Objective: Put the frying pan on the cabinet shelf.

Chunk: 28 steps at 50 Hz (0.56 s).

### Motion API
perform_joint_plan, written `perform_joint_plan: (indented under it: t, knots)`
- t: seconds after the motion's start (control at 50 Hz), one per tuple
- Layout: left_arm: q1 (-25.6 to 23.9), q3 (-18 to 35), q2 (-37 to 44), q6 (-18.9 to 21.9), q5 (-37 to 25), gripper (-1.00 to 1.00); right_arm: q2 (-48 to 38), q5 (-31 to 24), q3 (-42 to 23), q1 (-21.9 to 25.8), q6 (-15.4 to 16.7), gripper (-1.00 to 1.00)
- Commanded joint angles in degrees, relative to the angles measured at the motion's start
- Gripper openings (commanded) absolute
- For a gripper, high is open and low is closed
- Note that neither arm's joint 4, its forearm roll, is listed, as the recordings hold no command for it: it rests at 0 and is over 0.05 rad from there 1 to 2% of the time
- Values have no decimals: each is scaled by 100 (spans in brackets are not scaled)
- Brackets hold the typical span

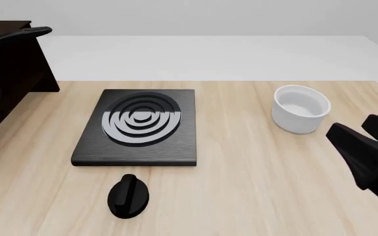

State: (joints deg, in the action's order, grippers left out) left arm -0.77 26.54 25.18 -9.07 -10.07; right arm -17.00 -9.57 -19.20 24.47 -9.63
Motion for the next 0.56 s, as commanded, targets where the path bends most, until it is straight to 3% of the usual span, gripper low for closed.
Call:
perform_joint_plan:
  t: [0.02, 0.4, 0.56]
  knots:
    - [32, -217, -274, -5, -102, 100, -27, 32, 34, -6, -12, 100]
    - [23, -525, -741, 136, -274, 100, 12, 26, 70, -41, -17, 100]
    - [4, -885, -991, 281, -318, 100, 55, 9, 75, -60, -18, 100]
